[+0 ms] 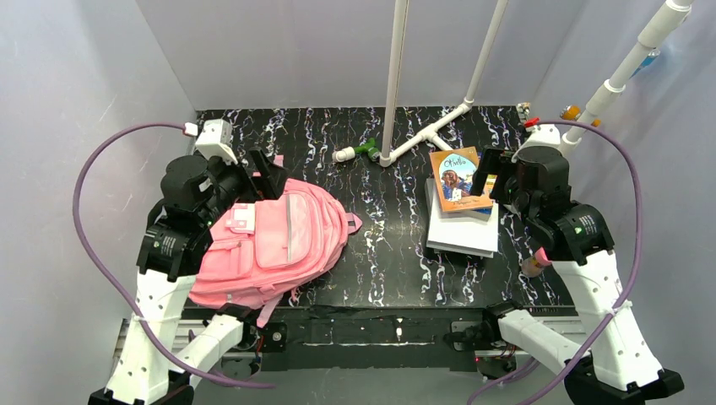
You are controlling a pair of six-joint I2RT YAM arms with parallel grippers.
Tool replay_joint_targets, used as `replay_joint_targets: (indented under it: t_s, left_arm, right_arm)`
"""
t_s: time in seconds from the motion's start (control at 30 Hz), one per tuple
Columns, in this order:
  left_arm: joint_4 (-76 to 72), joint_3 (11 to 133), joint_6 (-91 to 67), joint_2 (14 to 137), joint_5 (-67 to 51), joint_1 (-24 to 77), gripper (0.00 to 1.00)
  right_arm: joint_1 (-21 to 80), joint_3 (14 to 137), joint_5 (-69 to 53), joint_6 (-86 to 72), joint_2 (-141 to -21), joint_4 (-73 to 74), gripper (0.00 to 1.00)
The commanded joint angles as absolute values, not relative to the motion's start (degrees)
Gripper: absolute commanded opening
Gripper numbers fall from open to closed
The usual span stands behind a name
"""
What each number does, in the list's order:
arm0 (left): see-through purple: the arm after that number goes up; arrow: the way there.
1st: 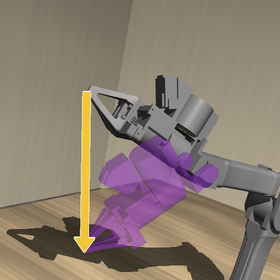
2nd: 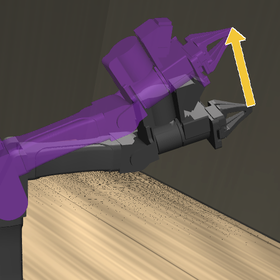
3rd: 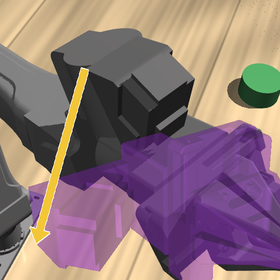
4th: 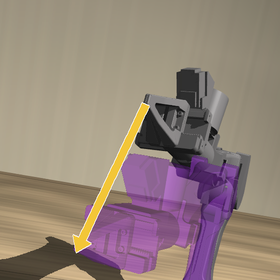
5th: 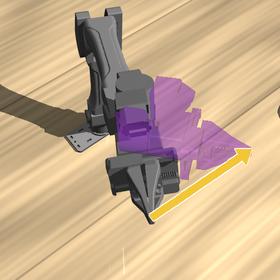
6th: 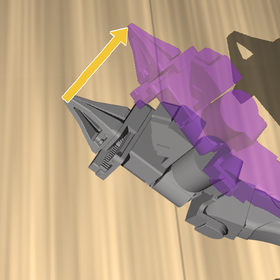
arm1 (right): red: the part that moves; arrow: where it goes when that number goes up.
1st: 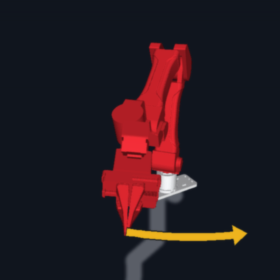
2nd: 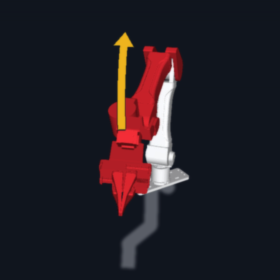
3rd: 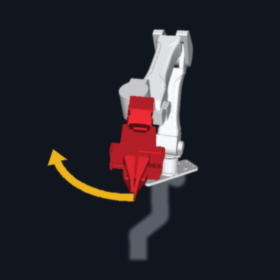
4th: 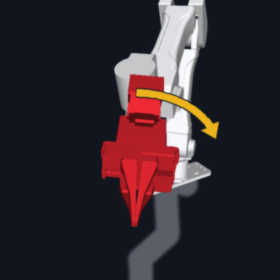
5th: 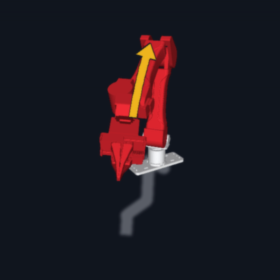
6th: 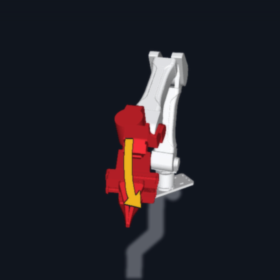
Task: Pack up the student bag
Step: Unzip the student bag at the center of the board.
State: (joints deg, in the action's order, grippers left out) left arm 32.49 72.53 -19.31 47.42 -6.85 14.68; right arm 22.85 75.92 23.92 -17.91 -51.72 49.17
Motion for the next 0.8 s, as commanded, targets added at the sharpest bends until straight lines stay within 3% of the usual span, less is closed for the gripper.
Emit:
replay_joint_targets:
  t_s: [0.0,0.47,0.63,0.7,0.77]
  left_arm:
    - [36.6,73.0,-19.8,48.8,-8.9,14.2,0.99]
    - [40.7,66.8,-21.2,51.2,-22.0,14.2,0.99]
    - [40.4,62.3,-24.7,52.9,-30.2,14.8,0.99]
    - [40.3,60.7,-25.4,53.0,-31.3,15.7,0.99]
    - [40.1,59.2,-26.1,52.7,-30.9,17.1,0.99]
  right_arm:
    - [22.7,75.7,25.1,-19.0,-50.4,49.1,1.00]
    - [22.7,61.1,3.7,-30.2,-49.6,37.9,1.00]
    - [23.0,51.2,-18.0,-37.6,-55.1,22.0,1.00]
    - [26.0,48.8,-22.5,-40.5,-59.5,15.7,1.00]
    - [32.7,50.5,-17.9,-39.8,-63.9,15.4,1.00]
